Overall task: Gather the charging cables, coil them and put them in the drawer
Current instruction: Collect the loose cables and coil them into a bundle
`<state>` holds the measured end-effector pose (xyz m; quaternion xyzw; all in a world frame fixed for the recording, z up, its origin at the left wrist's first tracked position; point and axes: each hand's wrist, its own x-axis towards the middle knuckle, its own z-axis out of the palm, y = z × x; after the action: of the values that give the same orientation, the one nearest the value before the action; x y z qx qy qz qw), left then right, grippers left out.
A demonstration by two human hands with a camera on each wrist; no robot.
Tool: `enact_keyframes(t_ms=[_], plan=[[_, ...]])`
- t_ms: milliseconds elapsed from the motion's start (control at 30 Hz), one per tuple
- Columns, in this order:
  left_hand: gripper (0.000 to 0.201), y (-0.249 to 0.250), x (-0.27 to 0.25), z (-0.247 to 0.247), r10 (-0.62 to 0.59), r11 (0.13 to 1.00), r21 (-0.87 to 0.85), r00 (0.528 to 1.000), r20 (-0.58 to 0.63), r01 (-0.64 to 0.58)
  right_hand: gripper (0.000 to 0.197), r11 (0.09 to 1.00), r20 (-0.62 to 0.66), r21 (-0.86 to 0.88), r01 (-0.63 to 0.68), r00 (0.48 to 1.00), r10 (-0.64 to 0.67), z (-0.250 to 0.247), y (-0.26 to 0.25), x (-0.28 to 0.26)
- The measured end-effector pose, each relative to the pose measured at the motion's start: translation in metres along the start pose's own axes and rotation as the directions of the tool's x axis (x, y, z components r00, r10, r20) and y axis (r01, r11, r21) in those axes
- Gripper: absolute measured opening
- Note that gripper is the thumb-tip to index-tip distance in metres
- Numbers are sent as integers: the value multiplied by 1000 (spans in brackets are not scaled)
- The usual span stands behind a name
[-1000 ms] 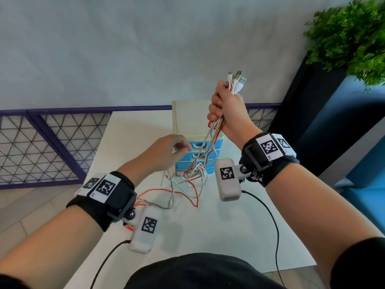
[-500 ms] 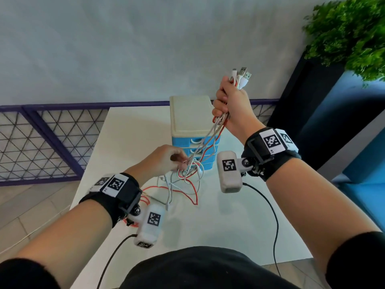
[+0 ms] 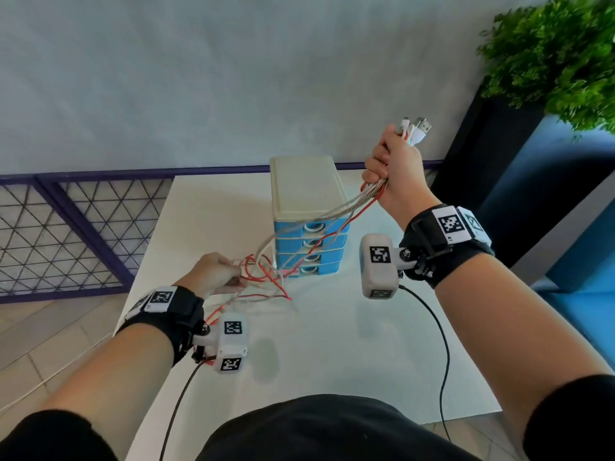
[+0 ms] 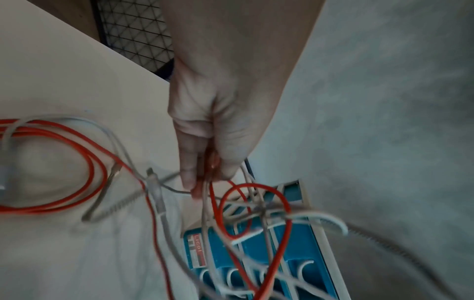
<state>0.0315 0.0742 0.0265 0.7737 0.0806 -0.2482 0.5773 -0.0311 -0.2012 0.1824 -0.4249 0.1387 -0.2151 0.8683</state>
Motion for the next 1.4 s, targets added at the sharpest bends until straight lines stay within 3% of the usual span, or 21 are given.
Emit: enact_keyframes(t_ms=[167, 267, 333, 367, 433, 500, 567, 600, 633, 733, 833, 900, 967, 1100, 1233, 1300, 1400], plan=[[8, -10, 3, -7, -172, 984, -44, 983, 68, 175, 36, 997, -89, -5, 74, 993, -75, 1, -1, -1], [8, -9, 3, -9, -129, 992, 24, 969, 209, 126, 37, 999, -49, -10, 50, 998, -50, 6, 4, -4], [19, -1, 0, -10, -133, 975, 214, 930, 342, 61, 38, 1000, 1, -15, 23, 1000, -23, 9, 6, -7], [30, 3, 3, -10, -153, 934, 356, 918, 366, 14, 38, 1000, 23, -25, 8, 1000, -7, 12, 8, -8], [43, 16, 6, -6, -120, 737, 664, 944, 307, -122, 38, 998, 69, -65, -23, 997, 28, 16, 13, -11], [39, 34, 4, 3, 143, 545, 791, 960, 240, -279, 38, 993, 133, -109, -51, 989, 65, 21, 20, -15], [31, 53, -5, 14, 454, 549, 679, 856, 247, -487, 36, 984, 192, -158, -76, 976, 106, 23, 27, -18], [31, 63, -14, 22, 547, 573, 572, 793, 267, -587, 35, 980, 217, -178, -88, 968, 127, 24, 30, -20], [35, 71, -21, 32, 579, 618, 447, 760, 296, -646, 34, 976, 240, -193, -100, 960, 146, 26, 33, -22], [49, 95, -46, 65, 498, 795, 151, 775, 389, -587, 33, 973, 282, -186, -138, 941, 188, 30, 42, -24], [72, 102, -65, 86, 444, 858, -33, 708, 550, -512, 33, 981, 262, -112, -161, 947, 186, 33, 43, -25], [83, 98, -73, 91, 426, 867, -57, 678, 599, -495, 33, 985, 245, -53, -164, 954, 172, 32, 40, -25], [75, 95, -82, 97, 447, 860, -80, 668, 595, -504, 33, 985, 231, 7, -172, 959, 165, 29, 38, -25], [50, 89, -89, 108, 493, 864, -169, 730, 473, -474, 36, 980, 197, 77, -182, 967, 164, 24, 40, -23], [41, 88, -96, 109, 517, 849, -180, 711, 476, -497, 36, 983, 162, 104, -149, 978, 131, 21, 41, -21], [37, 87, -100, 110, 548, 816, -111, 696, 464, -568, 36, 983, 127, 120, -138, 984, 122, 20, 42, -20], [29, 84, -95, 109, 594, 683, 164, 672, 443, -712, 36, 989, 40, 91, -113, 993, 110, 19, 43, -20]])
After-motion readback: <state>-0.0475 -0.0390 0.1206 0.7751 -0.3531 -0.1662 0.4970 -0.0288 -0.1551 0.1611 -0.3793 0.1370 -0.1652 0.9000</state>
